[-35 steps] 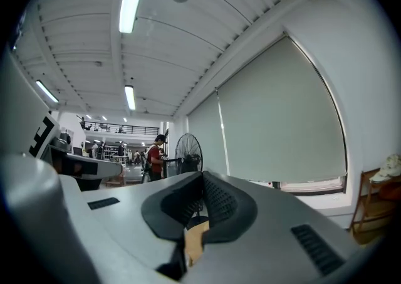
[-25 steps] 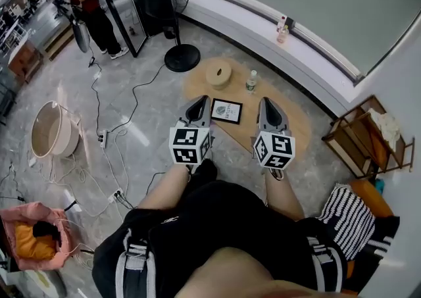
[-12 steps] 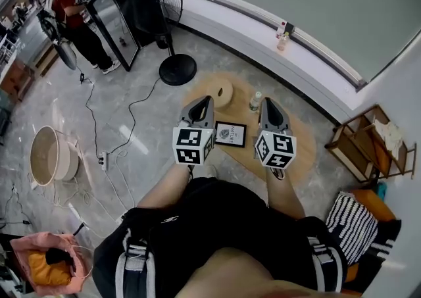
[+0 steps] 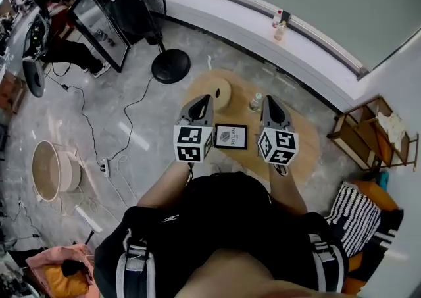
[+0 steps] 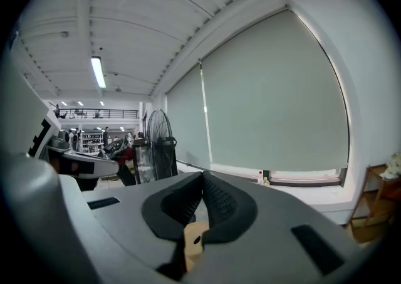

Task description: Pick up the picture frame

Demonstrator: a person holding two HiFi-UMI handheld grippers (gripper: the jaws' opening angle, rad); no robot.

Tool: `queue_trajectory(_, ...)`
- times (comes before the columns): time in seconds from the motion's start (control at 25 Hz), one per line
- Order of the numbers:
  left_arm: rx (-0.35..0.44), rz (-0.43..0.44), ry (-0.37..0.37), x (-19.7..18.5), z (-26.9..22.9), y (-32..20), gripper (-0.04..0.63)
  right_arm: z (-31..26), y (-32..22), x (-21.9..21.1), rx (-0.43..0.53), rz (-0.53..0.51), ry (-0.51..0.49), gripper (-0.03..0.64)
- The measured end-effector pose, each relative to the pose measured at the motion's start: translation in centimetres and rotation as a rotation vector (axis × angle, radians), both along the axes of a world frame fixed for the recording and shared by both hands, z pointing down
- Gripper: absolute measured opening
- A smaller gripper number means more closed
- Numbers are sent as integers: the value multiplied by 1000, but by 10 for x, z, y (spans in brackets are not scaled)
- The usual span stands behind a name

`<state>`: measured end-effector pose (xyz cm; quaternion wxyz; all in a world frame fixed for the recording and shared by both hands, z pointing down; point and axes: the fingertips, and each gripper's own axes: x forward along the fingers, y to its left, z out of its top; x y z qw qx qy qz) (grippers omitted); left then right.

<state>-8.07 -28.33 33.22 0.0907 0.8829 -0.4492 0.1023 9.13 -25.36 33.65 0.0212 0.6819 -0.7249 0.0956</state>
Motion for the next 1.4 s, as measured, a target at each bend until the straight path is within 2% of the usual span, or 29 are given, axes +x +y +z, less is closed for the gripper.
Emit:
queue_trajectory(0.32, -79, -19, -28, 18, 41, -28, 21, 47, -23, 17, -99, -41, 14, 17)
queue_trajectory(0.52, -159, -28, -72, 33, 84, -31, 21, 90, -28, 35, -198, -69, 18, 17)
queue_trajectory(0.72, -293, -12, -92, 44, 143, -29, 25, 151, -31, 42, -353, -111, -20, 28)
queue_trajectory(0.76, -320, -12, -101, 45, 157, -29, 26, 165, -32, 42, -387, -123, -35, 100)
queue_trajectory(0.8, -345, -9, -114, 46, 170, -29, 37, 179, -32, 41, -419, -134, -50, 129)
queue_trajectory(0.88, -397, 0, -143, 47, 200, -27, 112, 208, -32, 42, -479, -144, -66, 129)
queue_trajectory(0.96, -455, 3, -167, 47, 230, -27, 147, 236, -36, 46, -526, -142, -70, 127)
queue_trajectory(1.4, -700, -23, -262, 38, 394, -40, 149, 380, -60, 45, -728, -165, -94, 127)
